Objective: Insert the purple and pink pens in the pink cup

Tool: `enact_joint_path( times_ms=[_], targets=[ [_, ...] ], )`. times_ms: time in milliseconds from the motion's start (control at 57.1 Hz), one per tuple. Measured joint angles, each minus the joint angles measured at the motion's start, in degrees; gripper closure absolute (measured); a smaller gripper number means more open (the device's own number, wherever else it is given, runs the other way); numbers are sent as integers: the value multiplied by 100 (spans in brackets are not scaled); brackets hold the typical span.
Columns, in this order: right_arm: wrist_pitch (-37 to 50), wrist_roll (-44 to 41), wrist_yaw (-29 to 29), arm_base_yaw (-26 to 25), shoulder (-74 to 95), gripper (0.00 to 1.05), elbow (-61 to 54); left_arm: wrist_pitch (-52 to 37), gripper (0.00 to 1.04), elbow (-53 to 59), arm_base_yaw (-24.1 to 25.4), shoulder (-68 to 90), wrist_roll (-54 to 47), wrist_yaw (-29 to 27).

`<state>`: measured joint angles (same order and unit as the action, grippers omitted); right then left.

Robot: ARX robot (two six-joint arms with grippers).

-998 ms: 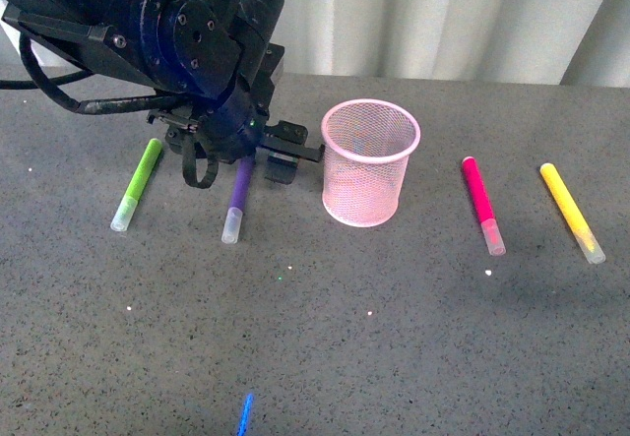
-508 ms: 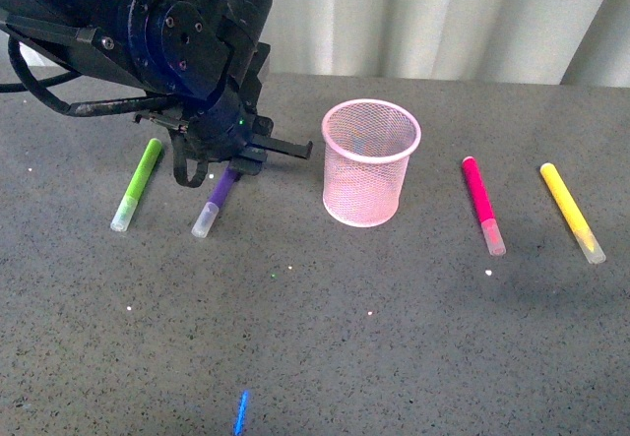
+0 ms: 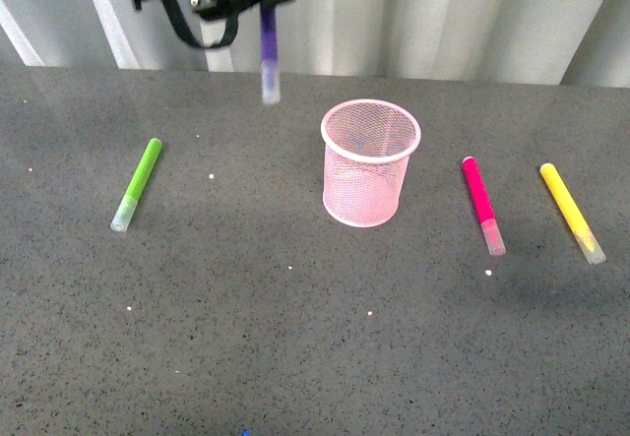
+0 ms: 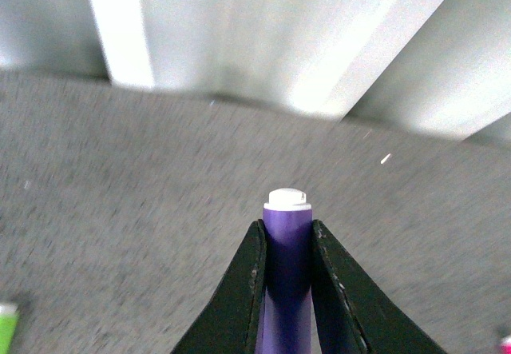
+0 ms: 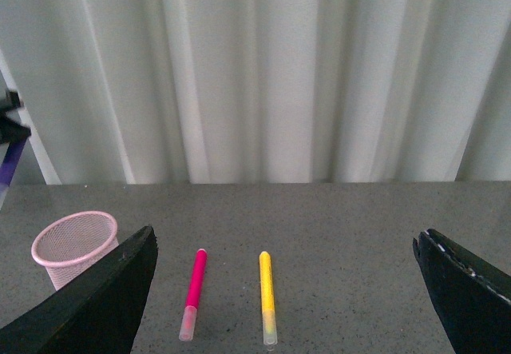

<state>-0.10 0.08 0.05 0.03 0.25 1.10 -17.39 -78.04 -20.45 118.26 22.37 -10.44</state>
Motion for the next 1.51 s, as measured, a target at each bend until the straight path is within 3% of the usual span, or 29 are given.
enact_joint_path(
  times_ms=[70,280,648,1085,1505],
  targets=[
    [0,0,0,0,0,7,0,-450,92,162,-33,-271,184,232],
    [0,0,0,0,0,7,0,-2691,92,879,-164,-815,535,197],
    [0,0,0,0,0,7,0,-4876,93,1331,-850,125,649,160],
    [0,0,0,0,0,7,0,-5615,93,1346,-901,1147,861,-22],
    [0,0,0,0,0,7,0,-5724,92,1307,-859,1364,909,-103]
  ],
)
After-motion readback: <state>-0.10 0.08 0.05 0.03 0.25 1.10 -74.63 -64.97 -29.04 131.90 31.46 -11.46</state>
